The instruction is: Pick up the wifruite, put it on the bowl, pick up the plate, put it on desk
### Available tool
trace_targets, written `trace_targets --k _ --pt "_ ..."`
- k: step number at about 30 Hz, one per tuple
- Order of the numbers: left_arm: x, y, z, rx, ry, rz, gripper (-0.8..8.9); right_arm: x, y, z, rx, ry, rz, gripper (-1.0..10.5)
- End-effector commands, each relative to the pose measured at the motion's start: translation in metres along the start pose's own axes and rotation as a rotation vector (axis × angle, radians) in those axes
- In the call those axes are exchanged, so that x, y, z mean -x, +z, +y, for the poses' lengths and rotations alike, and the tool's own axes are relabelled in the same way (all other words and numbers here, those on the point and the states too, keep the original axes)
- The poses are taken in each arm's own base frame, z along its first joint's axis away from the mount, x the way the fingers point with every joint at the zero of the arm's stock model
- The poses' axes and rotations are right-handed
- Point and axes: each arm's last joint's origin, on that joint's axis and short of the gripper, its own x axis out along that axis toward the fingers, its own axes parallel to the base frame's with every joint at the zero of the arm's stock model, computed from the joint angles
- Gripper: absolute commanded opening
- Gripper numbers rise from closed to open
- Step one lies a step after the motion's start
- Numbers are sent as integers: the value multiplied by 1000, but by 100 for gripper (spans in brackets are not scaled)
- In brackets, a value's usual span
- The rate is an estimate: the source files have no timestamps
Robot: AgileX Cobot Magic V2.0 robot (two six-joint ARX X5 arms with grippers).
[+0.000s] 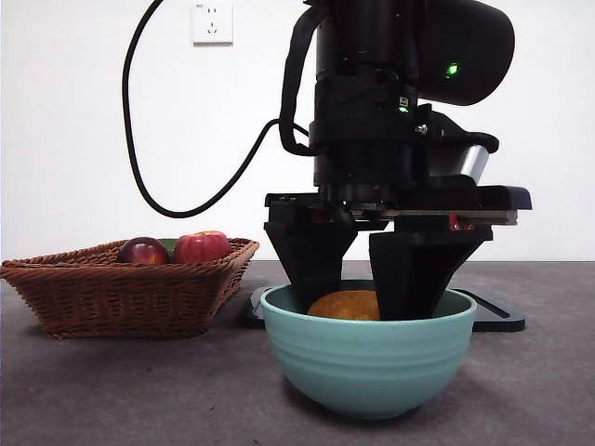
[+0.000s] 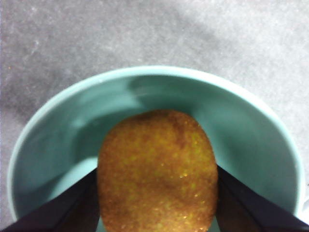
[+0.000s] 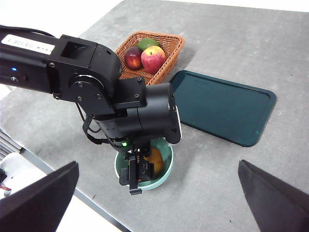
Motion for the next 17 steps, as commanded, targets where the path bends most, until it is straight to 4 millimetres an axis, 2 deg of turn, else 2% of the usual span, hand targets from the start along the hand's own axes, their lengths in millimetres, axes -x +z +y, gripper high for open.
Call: trace_targets --k 1,17 --pt "-4 6 -7 -32 -3 -10 235 5 3 3 23 10 -26 592" --pt "-13 5 -7 -35 1 31 253 5 3 3 22 10 -24 592"
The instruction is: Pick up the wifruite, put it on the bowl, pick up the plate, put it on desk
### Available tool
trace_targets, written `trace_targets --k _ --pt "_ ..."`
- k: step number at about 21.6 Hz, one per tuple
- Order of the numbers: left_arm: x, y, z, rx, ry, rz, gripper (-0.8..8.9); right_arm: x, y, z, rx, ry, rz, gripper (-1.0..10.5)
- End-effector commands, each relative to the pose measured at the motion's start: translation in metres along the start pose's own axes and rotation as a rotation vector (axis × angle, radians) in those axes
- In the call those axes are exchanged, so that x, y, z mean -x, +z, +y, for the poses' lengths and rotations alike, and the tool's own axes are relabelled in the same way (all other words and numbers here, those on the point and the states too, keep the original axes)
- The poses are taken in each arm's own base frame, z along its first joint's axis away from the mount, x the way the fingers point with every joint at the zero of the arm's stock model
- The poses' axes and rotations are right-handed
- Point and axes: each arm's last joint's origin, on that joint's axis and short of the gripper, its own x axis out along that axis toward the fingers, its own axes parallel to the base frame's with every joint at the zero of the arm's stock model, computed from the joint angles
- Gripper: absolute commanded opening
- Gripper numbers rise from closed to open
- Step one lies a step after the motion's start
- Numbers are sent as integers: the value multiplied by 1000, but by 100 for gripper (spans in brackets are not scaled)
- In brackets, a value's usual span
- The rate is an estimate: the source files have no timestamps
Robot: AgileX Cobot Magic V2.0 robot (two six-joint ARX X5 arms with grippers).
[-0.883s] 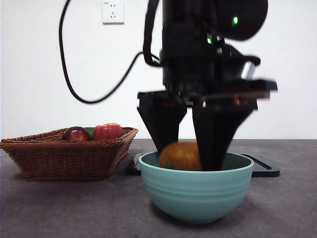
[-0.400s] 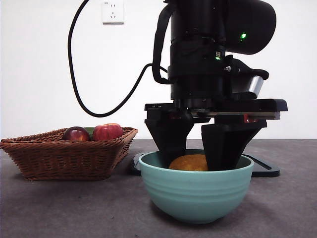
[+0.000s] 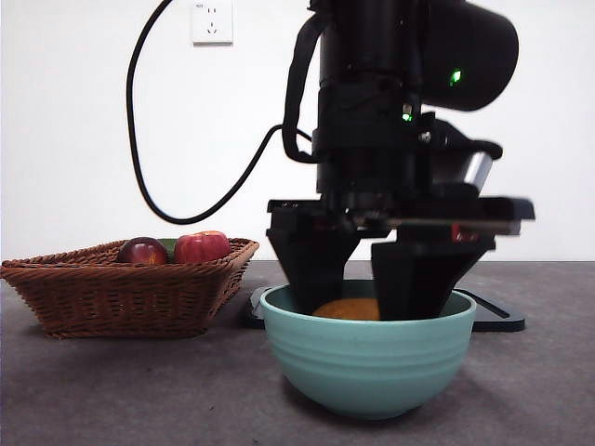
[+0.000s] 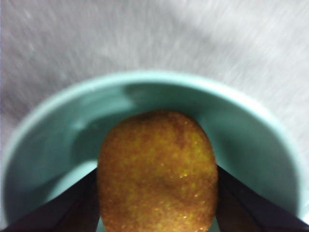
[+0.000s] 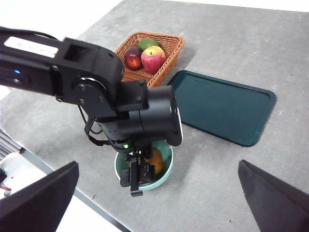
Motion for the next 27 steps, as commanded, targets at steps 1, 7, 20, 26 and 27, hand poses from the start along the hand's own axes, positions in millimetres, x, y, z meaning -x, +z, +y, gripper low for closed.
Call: trace_targets --k 1,7,20,26,27 --pt "-7 5 -6 -29 -1 14 262 5 3 3 22 10 -24 592" --pt "-6 5 -6 -32 -1 8 447 5 3 3 22 10 -25 592" --pt "34 15 -6 -52 -4 -28 585 5 3 3 21 10 -25 592" --pt "88 13 -3 -75 -6 -60 598 5 3 2 23 3 -28 592" --pt "97 9 -2 -74 -7 -73 598 5 3 2 23 3 -28 592"
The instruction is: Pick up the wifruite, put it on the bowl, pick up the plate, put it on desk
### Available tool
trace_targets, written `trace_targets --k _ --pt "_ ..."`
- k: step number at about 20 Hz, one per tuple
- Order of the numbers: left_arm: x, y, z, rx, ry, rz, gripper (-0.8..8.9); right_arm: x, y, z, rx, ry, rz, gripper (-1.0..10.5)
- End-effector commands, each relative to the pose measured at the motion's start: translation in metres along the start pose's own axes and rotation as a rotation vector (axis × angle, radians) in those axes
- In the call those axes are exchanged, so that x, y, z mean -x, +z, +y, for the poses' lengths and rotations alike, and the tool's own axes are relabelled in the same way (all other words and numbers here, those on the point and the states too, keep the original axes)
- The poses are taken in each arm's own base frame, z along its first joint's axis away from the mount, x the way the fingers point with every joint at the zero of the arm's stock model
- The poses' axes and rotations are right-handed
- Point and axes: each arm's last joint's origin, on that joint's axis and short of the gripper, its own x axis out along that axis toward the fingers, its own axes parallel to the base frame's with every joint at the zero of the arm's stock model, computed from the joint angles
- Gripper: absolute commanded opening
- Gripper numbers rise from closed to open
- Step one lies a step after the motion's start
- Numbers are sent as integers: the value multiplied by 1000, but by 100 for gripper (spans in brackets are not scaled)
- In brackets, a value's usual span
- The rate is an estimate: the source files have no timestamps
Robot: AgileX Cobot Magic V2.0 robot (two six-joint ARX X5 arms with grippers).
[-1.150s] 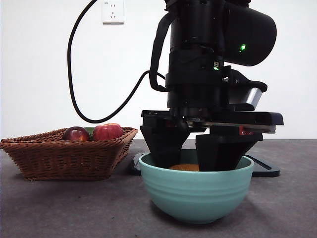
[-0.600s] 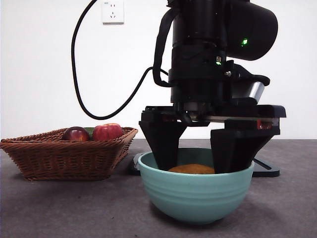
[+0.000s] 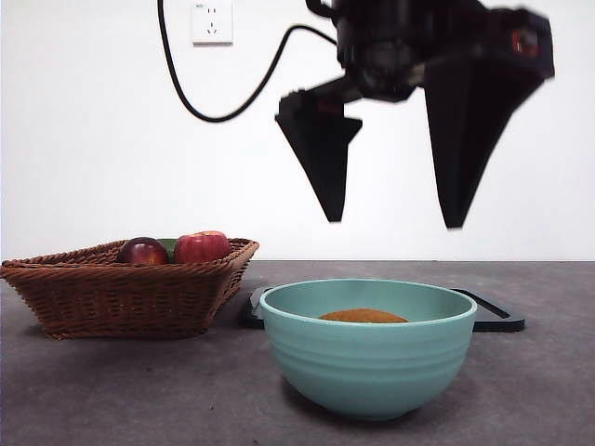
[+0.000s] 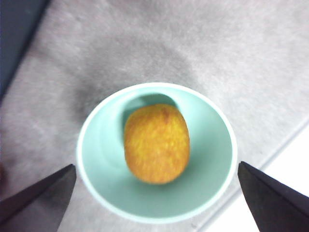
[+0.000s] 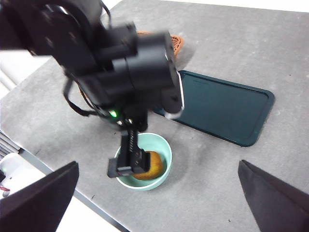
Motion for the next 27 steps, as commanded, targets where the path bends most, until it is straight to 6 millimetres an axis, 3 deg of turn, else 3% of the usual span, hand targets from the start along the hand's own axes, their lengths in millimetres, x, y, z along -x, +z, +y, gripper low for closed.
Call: trace_targets --k 1,7,10,13,16,21,27 --pt "23 -5 -4 -20 -6 -45 598 5 3 2 23 7 -27 592" --pt "109 -54 4 19 -22 -247 598 5 3 2 22 7 -27 592" --pt "155 -96 9 23 -31 -378 598 5 3 2 21 7 -25 592" --pt "184 -147 14 15 -31 -474 593 5 3 2 21 7 -25 592" --pt "191 -203 20 30 0 -555 593 5 3 2 21 6 -25 592" --pt "181 -284 26 49 -16 -753 593 5 3 2 21 -4 -25 592" --pt "153 -339 28 63 -27 -859 594 5 3 1 19 -53 -28 592"
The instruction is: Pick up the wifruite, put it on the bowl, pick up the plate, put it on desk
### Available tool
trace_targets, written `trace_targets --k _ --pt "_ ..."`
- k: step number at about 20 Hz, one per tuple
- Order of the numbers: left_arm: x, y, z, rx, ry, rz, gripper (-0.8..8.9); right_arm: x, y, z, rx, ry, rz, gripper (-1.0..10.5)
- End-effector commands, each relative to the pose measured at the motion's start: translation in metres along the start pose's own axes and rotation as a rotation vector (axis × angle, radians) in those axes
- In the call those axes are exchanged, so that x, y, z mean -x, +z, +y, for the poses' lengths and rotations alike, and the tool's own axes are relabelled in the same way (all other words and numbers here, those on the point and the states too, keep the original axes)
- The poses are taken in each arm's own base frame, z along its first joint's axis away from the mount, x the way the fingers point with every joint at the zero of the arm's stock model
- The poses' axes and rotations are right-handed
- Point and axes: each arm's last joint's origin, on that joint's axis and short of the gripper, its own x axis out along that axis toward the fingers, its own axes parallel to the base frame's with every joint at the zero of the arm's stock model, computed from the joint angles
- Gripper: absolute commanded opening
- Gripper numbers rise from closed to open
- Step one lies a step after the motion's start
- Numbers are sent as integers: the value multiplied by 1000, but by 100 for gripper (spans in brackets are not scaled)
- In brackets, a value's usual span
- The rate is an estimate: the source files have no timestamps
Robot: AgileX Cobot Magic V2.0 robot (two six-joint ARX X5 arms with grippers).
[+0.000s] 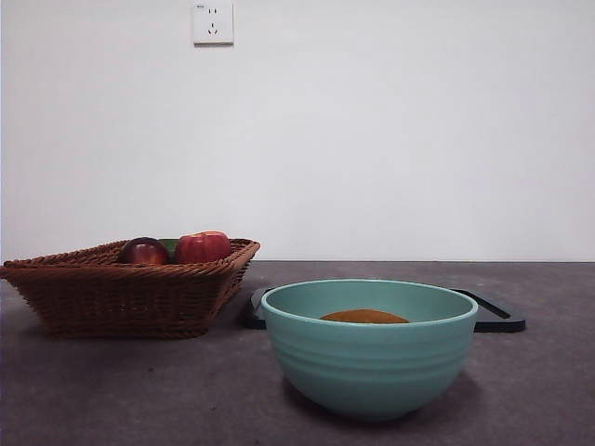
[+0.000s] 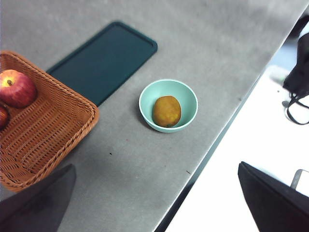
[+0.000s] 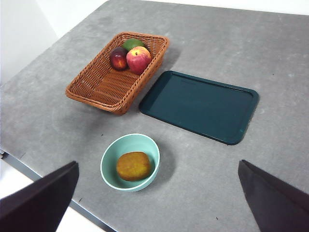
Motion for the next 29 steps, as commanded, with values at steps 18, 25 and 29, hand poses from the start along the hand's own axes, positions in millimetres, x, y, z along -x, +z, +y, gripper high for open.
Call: trace_targets --k 18,25,29 --pt "-10 -23 0 81 -13 -67 594 -37 25 -7 -83 108 139 591" --pt "-9 -22 0 70 -15 -78 594 -108 44 -17 -75 130 354 575" --pt "-8 -22 -1 59 -71 -84 593 -153 48 -12 -27 104 457 575"
